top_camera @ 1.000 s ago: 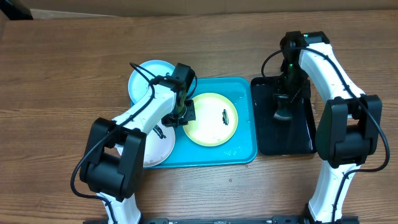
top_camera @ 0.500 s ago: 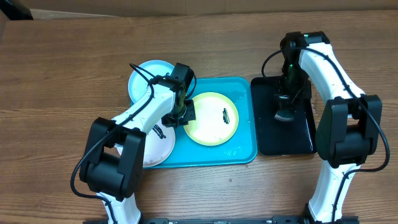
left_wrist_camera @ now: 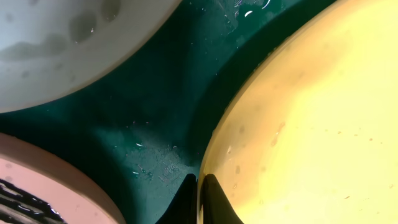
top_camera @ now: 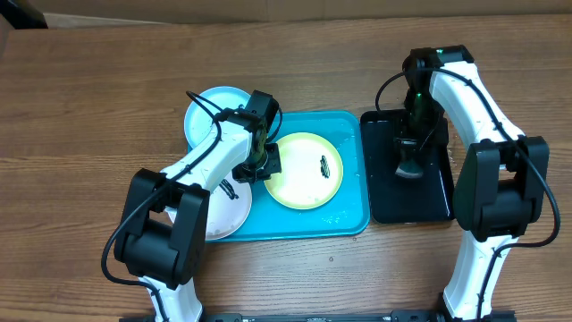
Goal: Clean dirty plates on tray and stack at the side
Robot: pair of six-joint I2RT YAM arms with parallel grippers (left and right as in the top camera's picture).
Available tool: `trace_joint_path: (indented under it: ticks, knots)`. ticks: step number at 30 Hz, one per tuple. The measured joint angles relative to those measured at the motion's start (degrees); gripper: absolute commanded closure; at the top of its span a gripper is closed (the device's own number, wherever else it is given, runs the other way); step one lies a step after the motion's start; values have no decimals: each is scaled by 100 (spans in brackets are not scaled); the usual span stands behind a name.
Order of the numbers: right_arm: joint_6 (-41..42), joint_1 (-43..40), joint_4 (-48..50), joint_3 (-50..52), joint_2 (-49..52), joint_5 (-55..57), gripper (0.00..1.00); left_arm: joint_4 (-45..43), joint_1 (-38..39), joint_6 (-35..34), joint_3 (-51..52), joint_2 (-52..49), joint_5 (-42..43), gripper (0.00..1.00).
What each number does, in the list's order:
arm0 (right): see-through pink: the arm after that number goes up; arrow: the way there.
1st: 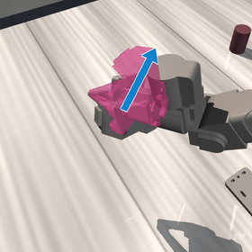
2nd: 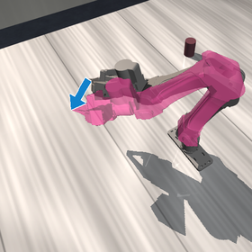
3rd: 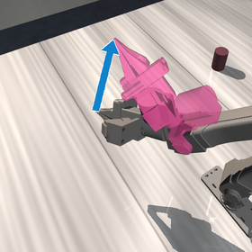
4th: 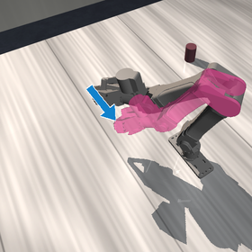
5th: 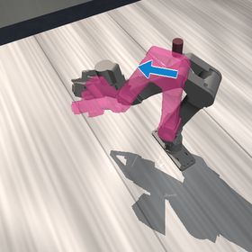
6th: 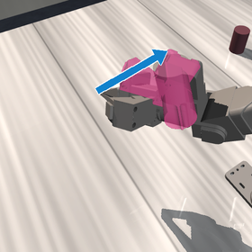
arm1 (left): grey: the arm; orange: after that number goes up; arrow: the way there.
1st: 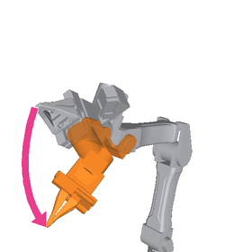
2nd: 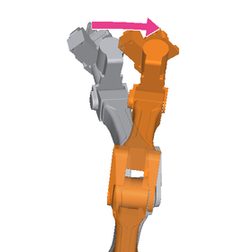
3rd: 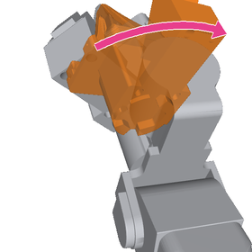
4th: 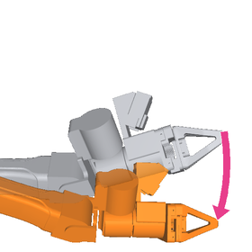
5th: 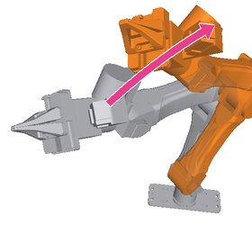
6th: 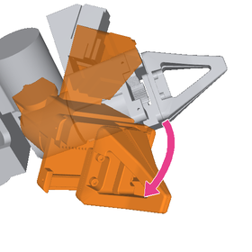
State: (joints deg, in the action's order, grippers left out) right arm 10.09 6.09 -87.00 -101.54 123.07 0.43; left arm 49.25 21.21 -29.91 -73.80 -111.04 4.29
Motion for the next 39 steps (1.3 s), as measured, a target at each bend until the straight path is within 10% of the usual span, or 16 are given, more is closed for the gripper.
trace_joint_path:
  ticks: [20, 39]
  knots:
    - [-457, 942, -761, -2022, 0, -518, 96, -35, 2, -284, 0, 0, 24, 96]
    - [323, 2653, 1134, -564, 0, 96, 96, -48, 2, -328, 0, 0, 26, 96]
